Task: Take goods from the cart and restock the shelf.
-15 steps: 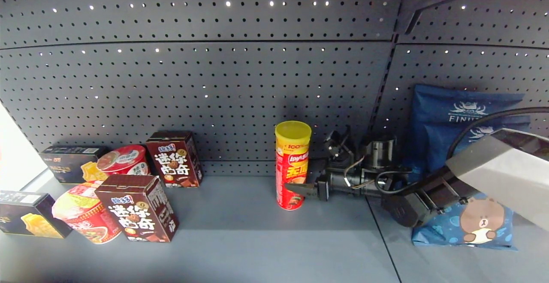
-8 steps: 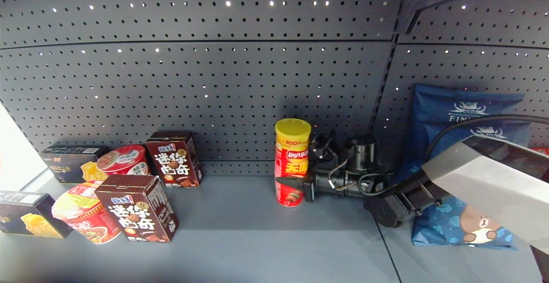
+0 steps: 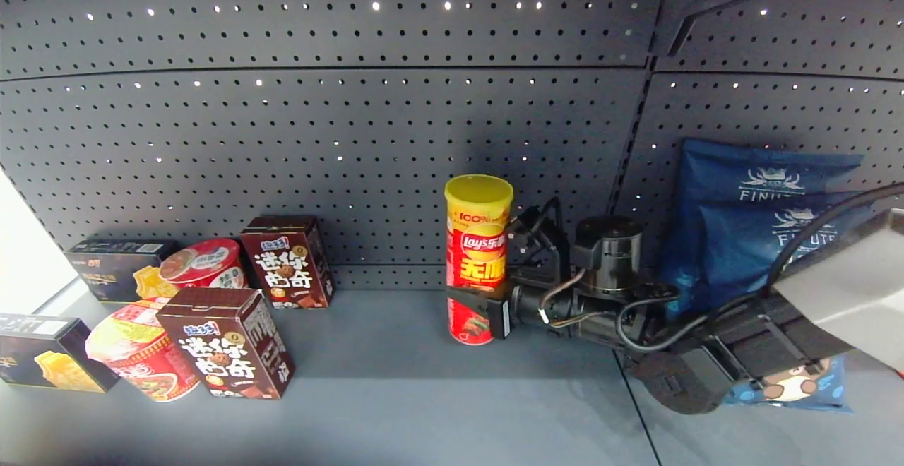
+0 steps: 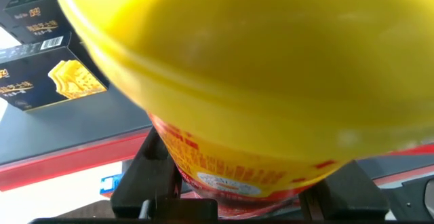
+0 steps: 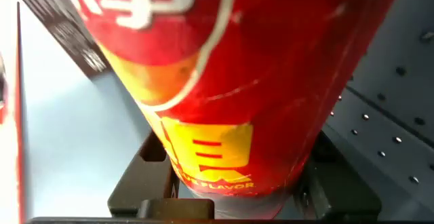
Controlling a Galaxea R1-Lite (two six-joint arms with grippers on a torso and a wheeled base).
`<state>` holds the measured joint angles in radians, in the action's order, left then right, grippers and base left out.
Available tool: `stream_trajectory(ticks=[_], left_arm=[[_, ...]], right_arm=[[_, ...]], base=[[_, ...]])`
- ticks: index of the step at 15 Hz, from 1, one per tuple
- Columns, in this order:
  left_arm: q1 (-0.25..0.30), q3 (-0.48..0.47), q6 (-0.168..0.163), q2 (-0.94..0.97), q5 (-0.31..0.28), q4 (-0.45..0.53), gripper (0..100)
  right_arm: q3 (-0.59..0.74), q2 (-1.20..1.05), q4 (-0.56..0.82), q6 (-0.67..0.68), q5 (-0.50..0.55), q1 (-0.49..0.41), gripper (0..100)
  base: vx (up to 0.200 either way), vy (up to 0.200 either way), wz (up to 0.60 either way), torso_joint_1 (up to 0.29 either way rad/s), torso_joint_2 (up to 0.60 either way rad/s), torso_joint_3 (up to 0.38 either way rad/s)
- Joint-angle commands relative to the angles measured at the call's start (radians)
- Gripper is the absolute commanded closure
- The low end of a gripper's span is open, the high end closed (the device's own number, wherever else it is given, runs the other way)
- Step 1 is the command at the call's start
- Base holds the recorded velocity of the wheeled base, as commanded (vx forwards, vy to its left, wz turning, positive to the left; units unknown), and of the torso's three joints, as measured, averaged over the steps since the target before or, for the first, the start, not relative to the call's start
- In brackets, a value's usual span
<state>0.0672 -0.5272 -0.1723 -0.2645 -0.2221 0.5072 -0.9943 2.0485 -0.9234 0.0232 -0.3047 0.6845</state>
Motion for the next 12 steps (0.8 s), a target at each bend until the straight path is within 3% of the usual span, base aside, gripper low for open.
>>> stream_trajectory(ticks=[1, 2, 7, 12], left_arm=[[0.002, 0.006, 0.011, 0.042, 0.000, 0.002, 100], [0.002, 0.004, 0.017, 0.045, 0.001, 0.001, 100], [0.002, 0.004, 0.017, 0.047, 0.003, -0.001, 100], [0.005, 0.004, 0.016, 0.048, 0.017, -0.001, 100]], right_arm=[[0.095, -0.156, -0.002, 0.006, 0.075, 0.060, 100], [0.166, -0.214, -0.005, 0.007, 0.159, 0.102, 100], [0.387, -0.358, -0.006, 0.073, 0.334, 0.279, 100], [0.514, -0.343, -0.121, 0.135, 0.371, 0.282, 100]], base=[[0.000, 0.000, 0.00, 0.000, 0.00, 0.000], [0.000, 0.000, 0.00, 0.000, 0.00, 0.000], [0.000, 0.000, 0.00, 0.000, 0.00, 0.000], [0.000, 0.000, 0.00, 0.000, 0.00, 0.000]])
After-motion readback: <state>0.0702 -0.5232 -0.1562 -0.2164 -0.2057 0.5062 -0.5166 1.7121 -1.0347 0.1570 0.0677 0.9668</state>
